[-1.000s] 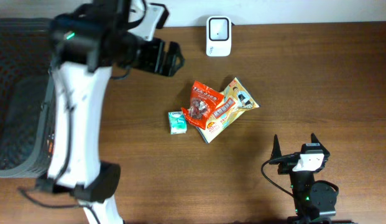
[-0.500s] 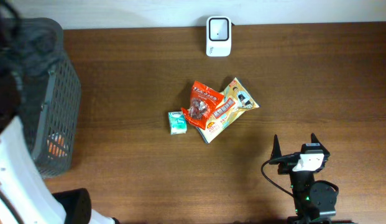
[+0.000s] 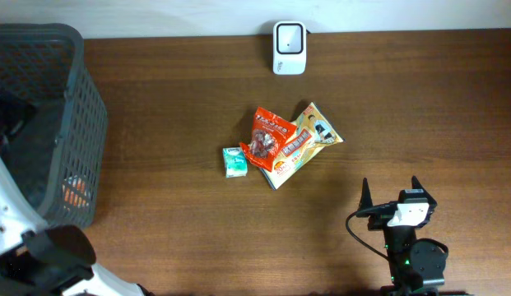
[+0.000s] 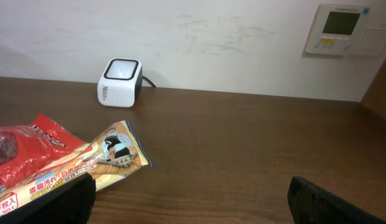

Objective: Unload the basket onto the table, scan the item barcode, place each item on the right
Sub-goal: 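Lower the left gripper into the basket and grasp the orange-white pack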

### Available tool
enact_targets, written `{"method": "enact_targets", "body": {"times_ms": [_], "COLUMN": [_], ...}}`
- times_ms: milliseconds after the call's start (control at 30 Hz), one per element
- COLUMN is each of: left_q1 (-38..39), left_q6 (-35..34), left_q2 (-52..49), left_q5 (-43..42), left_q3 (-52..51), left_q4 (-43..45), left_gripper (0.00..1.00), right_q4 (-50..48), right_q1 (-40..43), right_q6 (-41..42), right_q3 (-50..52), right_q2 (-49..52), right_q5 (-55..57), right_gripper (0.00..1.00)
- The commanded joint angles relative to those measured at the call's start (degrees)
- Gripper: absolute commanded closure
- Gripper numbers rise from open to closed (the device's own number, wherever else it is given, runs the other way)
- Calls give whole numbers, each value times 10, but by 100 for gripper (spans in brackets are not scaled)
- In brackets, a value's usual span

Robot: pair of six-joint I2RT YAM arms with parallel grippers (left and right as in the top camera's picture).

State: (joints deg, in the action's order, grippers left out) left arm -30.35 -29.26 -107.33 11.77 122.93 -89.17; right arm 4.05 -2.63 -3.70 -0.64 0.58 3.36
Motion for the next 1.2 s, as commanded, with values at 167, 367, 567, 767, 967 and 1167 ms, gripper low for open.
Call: {"method": "enact_targets", "body": {"times_ms": [167,367,567,767,967,1167], "left_q1": [-2,-2,-2,-5,-36,-46], "left_q6": [19,19,19,19,19,19], "left_q2": [-79,-101,-103,-106,-123,-153], "left_q5": [-36,-34,-34,-25,-26,-42], "left_q3": [-78,-106,-163,-181,-181,-181], "left_q4": [30,43,97,114,111,110], "left_gripper": [8,16,30,30,30,30], "right_q4": [5,5,5,5,5,5], "right_q1": [-3,-3,-3,-3,-3,-3], "right_q6": [-4,-4,-4,-4,-4,-4], "right_q3": [3,3,3,3,3,3], "right_q2": [-4,-4,-4,-4,-4,-4], "right_q5": [-3,-3,-3,-3,-3,-3], "right_gripper": [2,2,2,2,2,2]}}
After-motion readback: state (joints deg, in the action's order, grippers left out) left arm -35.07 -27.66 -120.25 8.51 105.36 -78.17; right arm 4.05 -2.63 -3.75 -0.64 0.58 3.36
